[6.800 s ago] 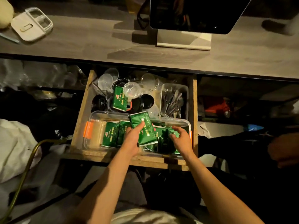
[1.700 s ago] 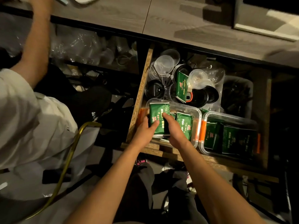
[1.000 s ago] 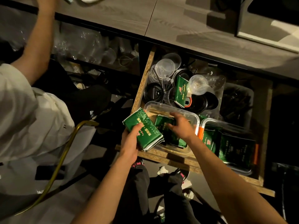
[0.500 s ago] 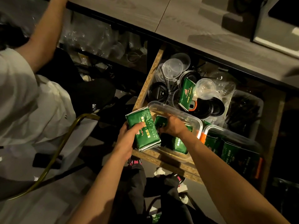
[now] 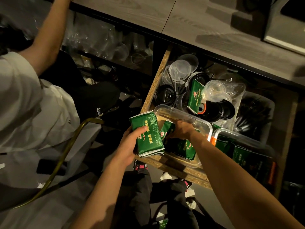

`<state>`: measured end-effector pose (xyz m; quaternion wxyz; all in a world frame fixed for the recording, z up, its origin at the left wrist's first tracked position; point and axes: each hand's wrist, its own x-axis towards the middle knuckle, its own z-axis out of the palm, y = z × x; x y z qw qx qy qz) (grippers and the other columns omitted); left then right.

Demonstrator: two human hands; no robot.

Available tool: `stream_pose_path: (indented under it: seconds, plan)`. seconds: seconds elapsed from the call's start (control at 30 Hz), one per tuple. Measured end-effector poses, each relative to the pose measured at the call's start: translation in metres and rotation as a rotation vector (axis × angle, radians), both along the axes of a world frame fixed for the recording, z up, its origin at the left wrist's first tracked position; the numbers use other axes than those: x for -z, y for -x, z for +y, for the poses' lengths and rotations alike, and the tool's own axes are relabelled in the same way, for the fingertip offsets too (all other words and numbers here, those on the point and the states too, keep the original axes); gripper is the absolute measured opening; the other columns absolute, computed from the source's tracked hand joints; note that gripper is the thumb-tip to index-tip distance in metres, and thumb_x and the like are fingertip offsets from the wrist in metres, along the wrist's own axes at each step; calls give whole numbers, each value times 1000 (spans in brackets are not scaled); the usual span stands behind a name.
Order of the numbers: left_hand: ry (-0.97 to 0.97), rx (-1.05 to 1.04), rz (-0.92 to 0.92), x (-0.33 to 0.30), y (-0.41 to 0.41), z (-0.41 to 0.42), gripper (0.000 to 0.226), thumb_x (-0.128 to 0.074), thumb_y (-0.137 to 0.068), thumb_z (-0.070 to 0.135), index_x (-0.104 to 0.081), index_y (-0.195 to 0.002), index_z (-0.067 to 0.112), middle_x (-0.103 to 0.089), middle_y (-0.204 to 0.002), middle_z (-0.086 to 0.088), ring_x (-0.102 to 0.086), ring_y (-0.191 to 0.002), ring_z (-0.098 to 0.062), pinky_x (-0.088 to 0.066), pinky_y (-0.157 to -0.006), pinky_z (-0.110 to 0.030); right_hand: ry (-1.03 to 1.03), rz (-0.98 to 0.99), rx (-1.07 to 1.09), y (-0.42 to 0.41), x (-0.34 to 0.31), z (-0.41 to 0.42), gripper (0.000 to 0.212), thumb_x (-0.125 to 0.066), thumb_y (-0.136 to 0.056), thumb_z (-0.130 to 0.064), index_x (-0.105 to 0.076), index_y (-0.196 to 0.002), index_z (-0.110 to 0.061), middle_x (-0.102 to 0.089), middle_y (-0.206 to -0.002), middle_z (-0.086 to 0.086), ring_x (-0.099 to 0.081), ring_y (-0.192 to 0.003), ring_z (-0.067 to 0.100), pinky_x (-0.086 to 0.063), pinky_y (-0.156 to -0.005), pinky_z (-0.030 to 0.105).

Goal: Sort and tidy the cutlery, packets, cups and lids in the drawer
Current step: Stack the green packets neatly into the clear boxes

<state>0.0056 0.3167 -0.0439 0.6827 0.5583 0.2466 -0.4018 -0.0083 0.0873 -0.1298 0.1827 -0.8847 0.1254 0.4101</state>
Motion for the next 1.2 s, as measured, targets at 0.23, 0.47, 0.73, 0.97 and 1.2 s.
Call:
stream_pose_path:
  seconds: [0.23,0.47,0.73,0.97,1.2]
  plan:
    - [-19,-21,-23,0,2,2,50,-75,-75,29,-65,-123,21,-75,-112,-4,-72,-102,-23,-56,-80,-38,-74,-16,48,-1,-15,3,95,-81,-69,-56,-39,-147,-19,-54,-138,11,-51,-124,31,-43,-106,38]
    - [-54,-79,-13,-1,8,-5,38,-74,-85,25,-65,-122,26,-75,-110,-2,-72,-101,-23,-57,-75,-37,-252,-289,266,24,-51,-8,92,-90,-64,-37,-45,-141,-16,-56,-140,5,-52,-127,26,-43,-105,34]
    - [-74,-121,4,-1,22,-17,46,-75,-82,28,-63,-126,27,-73,-114,-3,-70,-105,-24,-57,-75,-38,2,-486,18,48,-54,-12,79,-77,-73,-56,-44,-134,-18,-61,-128,8,-51,-120,26,-33,-98,34]
    - [-47,-184,-7,-6,24,-17,39,-67,-90,23,-60,-128,23,-73,-114,-5,-70,-102,-23,-56,-74,-37,-437,-664,669,54,-62,-13,64,-88,-65,-36,-52,-117,-32,-64,-117,-7,-60,-111,15,-50,-96,38]
    - [-98,-139,-11,-11,22,-27,45,-73,-86,25,-59,-129,27,-69,-122,-5,-66,-110,-25,-55,-90,-44,-722,-814,1354,65,-84,-19,49,-80,-78,-11,-59,-121,-4,-72,-110,9,-70,-102,19,-55,-95,36]
